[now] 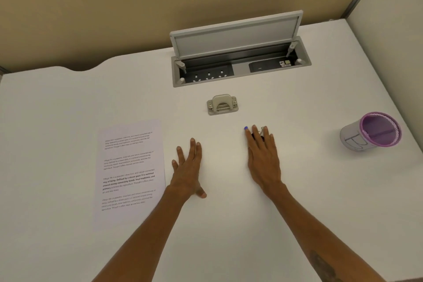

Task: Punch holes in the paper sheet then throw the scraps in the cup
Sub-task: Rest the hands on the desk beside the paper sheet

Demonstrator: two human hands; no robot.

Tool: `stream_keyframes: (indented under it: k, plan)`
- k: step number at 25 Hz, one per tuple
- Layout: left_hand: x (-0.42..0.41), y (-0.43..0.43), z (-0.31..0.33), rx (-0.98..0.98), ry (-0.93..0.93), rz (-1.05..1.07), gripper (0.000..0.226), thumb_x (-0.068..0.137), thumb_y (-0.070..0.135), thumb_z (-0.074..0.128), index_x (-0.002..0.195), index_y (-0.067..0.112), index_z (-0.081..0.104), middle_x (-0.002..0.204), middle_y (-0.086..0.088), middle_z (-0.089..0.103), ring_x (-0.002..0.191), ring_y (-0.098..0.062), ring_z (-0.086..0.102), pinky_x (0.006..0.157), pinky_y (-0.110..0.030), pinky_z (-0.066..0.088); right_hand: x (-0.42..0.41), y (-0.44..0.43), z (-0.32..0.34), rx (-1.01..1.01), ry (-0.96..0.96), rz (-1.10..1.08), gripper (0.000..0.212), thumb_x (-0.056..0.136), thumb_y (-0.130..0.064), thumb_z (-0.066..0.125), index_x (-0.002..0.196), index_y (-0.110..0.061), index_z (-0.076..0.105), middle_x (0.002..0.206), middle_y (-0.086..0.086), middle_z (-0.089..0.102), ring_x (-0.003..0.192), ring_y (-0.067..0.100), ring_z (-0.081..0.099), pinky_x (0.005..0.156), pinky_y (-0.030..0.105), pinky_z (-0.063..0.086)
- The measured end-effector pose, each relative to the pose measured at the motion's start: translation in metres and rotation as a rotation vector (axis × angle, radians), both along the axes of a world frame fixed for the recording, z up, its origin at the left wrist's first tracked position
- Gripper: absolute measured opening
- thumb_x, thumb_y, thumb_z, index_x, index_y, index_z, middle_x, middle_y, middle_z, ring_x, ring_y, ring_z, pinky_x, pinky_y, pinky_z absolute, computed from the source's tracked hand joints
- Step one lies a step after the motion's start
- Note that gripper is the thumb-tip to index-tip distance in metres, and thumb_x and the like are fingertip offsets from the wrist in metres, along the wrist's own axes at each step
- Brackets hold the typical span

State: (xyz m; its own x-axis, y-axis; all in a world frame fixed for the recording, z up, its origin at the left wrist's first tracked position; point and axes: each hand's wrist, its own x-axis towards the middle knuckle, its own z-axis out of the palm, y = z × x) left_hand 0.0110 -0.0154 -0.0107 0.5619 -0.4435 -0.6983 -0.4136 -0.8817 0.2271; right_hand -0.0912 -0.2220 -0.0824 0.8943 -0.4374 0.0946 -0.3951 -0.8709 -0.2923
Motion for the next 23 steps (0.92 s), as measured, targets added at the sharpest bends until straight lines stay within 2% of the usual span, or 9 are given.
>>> stream_keyframes:
  k: [6, 13, 23]
  plan:
    - [-0.003, -0.011, -0.001, 0.023, -0.021, 0.048, 0.154, 0.06, 0.038, 0.093, 0.153, 0.01, -0.026, 0.158, -0.002, -0.041, 0.146, -0.047, -0.027, 0.118, -0.065, 0.004, 0.021, -0.091, 0.007, 0.01, 0.007, -0.243, 0.054, 0.101, 0.001, 0.044, 0.153, -0.01, 0.037, 0.157, 0.017, 0.04, 0.148, 0.043, 0.028, 0.122, 0.053, 0.024]
    - [-0.001, -0.011, -0.011, 0.035, -0.04, 0.064, 0.157, 0.057, 0.038, 0.094, 0.152, 0.013, -0.027, 0.156, 0.001, -0.043, 0.147, -0.047, -0.026, 0.118, -0.064, 0.006, 0.04, -0.187, 0.008, 0.017, 0.023, -0.439, 0.05, 0.107, -0.01, 0.033, 0.157, -0.009, 0.027, 0.163, 0.019, 0.026, 0.152, 0.041, 0.017, 0.125, 0.052, 0.014]
    - [0.0, -0.009, -0.018, 0.035, -0.043, 0.081, 0.16, 0.054, 0.039, 0.095, 0.151, 0.015, -0.031, 0.153, 0.003, -0.047, 0.146, -0.044, -0.029, 0.118, -0.064, 0.005, 0.046, -0.234, 0.007, 0.002, 0.013, -0.541, 0.049, 0.108, -0.016, 0.03, 0.157, -0.009, 0.028, 0.163, 0.02, 0.028, 0.152, 0.04, 0.019, 0.124, 0.053, 0.015]
